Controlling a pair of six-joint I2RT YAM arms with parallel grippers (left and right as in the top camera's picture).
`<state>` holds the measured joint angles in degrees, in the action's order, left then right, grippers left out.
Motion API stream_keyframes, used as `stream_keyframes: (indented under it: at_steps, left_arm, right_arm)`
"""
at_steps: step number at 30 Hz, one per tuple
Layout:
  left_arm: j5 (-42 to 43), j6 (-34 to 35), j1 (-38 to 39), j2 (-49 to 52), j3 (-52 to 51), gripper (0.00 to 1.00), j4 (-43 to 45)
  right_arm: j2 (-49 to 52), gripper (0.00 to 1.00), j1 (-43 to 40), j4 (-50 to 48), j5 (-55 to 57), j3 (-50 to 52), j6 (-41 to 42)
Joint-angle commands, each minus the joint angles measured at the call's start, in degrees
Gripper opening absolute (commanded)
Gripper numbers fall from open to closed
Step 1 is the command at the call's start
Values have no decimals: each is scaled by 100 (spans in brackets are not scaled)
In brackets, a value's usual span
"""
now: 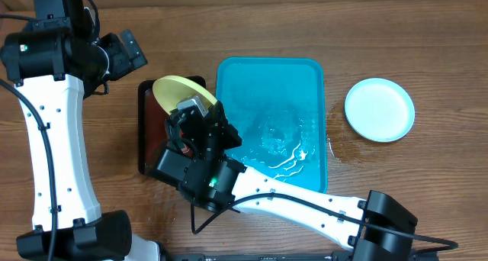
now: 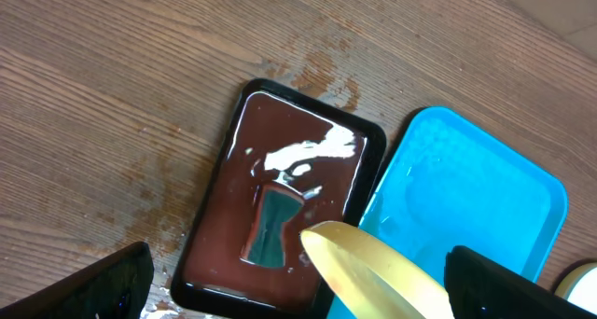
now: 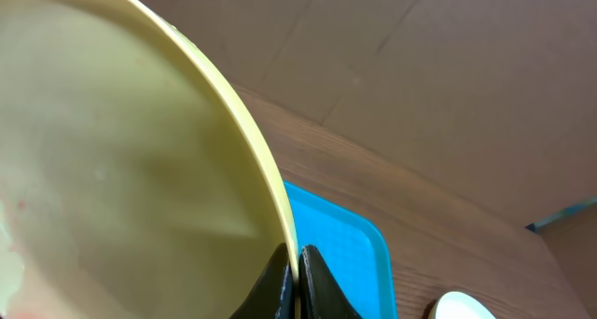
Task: Clean dirty plates on tray and stack at the side
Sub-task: 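Lift the yellow plate with the right gripper and tilt it over the tray, then carry the yellow plate right and stack it on the light-blue plate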
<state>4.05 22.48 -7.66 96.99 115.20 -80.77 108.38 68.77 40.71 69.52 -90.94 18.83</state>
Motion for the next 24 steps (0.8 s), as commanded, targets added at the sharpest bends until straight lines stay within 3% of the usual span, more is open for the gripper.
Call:
stream_keyframes:
  at_steps: [1,5,7,11,14,18,24]
  left_arm:
    - [-17,-22,-48,-74,105,100,0]
    - [-17,-22,-48,-74,105,100,0]
    - [-17,-22,-48,-74,105,100,0]
    - [-17,-22,-48,-74,105,100,0]
    - [-17,-22,-48,-74,105,100,0]
    - [-17,-22,-48,-74,105,100,0]
    - [-17,-22,-48,-74,105,100,0]
  right_arm:
    - [-94,4,-28,-37,83,-96,127]
    - [-94,4,-450,127,-1196,-94,850]
    - [-94,4,-933,310,-2686,-94,1403]
    - [-151,4,-1884,350,-5939,-138,1375]
    - [-369,4,-2531,337,-7576,-184,1224]
    - [-1047,4,-3480,516,-8299,-184,1226]
    - [-1961,4,-4977,1311,-7858,-181,1296]
